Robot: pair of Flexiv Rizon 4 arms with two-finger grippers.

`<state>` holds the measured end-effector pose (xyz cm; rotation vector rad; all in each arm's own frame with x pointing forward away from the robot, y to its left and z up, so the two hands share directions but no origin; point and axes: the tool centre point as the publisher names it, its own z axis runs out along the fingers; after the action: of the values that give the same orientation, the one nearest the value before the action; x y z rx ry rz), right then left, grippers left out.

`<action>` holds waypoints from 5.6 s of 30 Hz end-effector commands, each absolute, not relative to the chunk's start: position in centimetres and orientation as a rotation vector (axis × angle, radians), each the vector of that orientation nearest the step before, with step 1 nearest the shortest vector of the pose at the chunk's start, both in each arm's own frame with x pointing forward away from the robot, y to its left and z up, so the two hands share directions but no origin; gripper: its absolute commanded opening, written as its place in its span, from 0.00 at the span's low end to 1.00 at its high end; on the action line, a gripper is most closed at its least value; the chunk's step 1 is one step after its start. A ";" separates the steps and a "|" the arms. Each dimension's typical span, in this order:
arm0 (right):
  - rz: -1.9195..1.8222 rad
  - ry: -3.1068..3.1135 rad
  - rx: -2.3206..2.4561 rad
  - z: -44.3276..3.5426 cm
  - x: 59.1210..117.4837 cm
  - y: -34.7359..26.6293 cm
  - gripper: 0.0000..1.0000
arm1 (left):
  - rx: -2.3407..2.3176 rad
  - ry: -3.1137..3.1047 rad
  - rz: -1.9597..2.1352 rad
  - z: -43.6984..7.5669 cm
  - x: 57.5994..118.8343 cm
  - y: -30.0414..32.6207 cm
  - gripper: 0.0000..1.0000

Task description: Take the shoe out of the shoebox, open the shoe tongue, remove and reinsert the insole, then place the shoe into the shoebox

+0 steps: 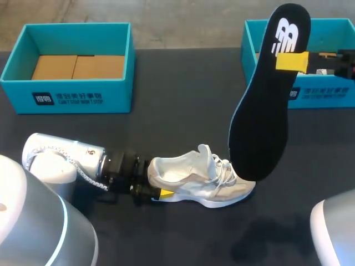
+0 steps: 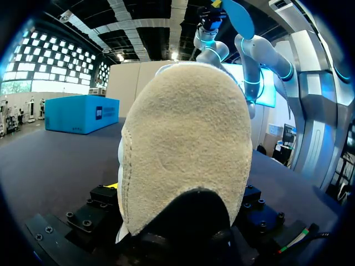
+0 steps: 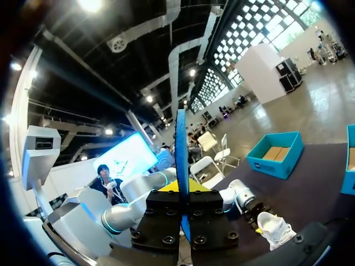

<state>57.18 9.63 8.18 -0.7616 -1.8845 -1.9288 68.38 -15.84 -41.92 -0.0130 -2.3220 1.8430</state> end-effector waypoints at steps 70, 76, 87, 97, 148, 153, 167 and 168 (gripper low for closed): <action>-1.934 -1.881 -0.770 8.4 57.0 10.3 0.00 | -0.149 -2.883 0.842 -38.0 69.6 -9.9 1.00; -1.934 -1.881 -0.770 8.4 57.0 10.3 0.00 | -0.187 -2.898 0.650 -37.5 69.3 -9.2 1.00; -1.934 -1.881 -0.770 8.4 57.0 10.3 0.00 | -0.187 -2.898 0.650 -37.5 69.3 -9.2 1.00; -1.934 -1.881 -0.770 8.4 57.0 10.3 0.00 | -0.205 -2.992 0.361 -36.7 68.7 -10.8 1.00; -1.934 -1.881 -0.770 8.4 57.0 10.3 0.00 | -0.132 -3.104 0.163 -36.2 74.1 -18.9 1.00; -1.934 -1.881 -0.770 8.4 57.0 10.3 0.00 | -0.133 -3.100 0.167 -36.7 74.1 -19.5 0.97; -1.934 -1.881 -0.770 8.4 57.0 10.3 0.00 | -0.118 -3.089 0.143 -38.3 73.4 -20.2 0.75; -1.934 -1.881 -0.770 8.4 57.0 10.3 0.00 | -0.115 -3.090 0.142 -38.3 73.3 -20.3 0.69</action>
<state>56.78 10.05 8.17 -0.7693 -1.8795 -1.9380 73.29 -19.77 -37.92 -0.1158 -3.0886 0.1528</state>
